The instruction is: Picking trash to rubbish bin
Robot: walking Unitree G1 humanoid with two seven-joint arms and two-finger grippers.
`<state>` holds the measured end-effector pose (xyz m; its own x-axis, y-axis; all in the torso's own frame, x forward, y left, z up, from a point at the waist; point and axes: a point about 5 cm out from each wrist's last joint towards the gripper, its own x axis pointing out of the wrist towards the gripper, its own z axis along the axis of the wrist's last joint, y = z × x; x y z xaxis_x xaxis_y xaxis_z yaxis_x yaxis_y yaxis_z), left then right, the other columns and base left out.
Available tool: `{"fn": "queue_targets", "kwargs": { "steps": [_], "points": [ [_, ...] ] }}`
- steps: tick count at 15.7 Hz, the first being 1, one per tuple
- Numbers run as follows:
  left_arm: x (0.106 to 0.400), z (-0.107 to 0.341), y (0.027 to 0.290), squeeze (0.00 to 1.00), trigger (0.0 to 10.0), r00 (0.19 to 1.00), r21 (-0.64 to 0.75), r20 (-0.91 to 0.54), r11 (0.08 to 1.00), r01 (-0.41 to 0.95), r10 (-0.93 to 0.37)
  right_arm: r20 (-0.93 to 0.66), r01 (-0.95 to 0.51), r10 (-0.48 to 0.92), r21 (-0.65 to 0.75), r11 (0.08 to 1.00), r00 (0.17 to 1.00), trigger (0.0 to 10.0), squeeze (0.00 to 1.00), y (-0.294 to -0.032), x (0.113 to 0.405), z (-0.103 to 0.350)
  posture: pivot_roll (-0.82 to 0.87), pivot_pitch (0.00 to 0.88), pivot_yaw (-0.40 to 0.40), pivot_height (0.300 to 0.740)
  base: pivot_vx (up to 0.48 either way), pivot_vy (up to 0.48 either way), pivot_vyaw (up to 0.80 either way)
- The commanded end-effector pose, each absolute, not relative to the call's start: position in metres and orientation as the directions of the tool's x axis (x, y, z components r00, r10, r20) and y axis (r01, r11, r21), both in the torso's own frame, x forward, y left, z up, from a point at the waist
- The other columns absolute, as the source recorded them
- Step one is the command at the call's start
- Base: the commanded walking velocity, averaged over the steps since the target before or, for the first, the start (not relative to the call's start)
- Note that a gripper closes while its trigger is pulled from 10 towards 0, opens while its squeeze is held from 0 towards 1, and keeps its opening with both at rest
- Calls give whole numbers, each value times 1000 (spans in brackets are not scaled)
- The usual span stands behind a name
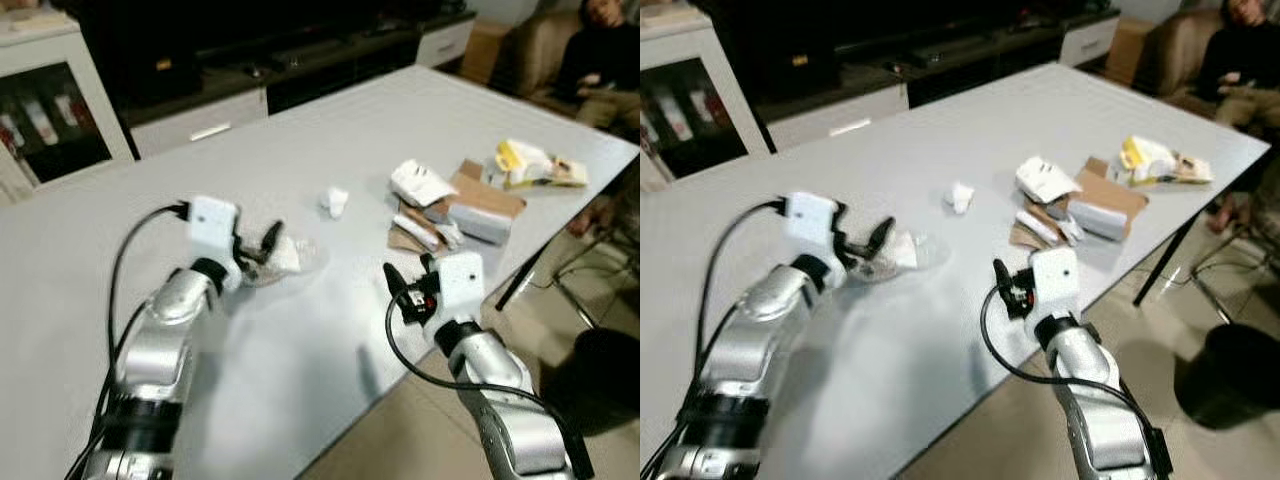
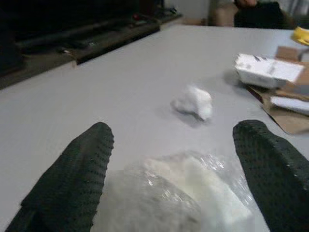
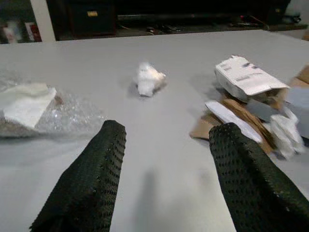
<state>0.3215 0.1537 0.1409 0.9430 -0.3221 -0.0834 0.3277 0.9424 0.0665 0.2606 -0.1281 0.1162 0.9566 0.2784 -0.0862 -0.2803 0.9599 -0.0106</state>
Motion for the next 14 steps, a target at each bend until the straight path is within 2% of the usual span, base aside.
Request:
{"fn": "queue_targets", "kwargs": {
  "steps": [1, 5, 6, 10, 12, 14],
  "points": [
    [325, 142, 155, 1000, 10000, 938, 73, -88, 937, 342, -335, -66, -282, 280, -20, 959, 958, 10000, 0, -127, 260, 122, -40, 0, 14, 740, 0, 0, 0],
    [342, 121, 162, 1000, 10000, 933, 148, -188, 930, 337, -308, -60, -293, 291, -20, 956, 955, 10000, 0, -124, 259, 125, -49, 0, 13, 740, 0, 0, 0],
    [346, 111, 162, 0, 10000, 926, 129, -202, 928, 349, -320, -64, -296, 295, -19, 955, 953, 10000, 0, -123, 259, 124, -59, 0, 13, 740, 0, 0, 0],
    [348, 84, 158, 0, 10000, 899, 116, -277, 917, 381, -339, -65, -307, 305, -21, 951, 950, 10000, 0, -121, 258, 125, -71, 0, 17, 740, 0, 0, 0],
    [344, 66, 159, 0, 10000, 858, 84, -393, 917, 391, -330, -64, -302, 300, -19, 953, 952, 10000, 0, -122, 258, 126, -69, 0, 23, 740, 0, 0, 0],
    [340, 56, 161, 0, 10000, 830, 64, -447, 914, 400, -332, -66, -296, 294, -16, 955, 954, 10000, 0, -123, 257, 126, -71, 0, 20, 740, 0, 0, 0]
  ]
}}
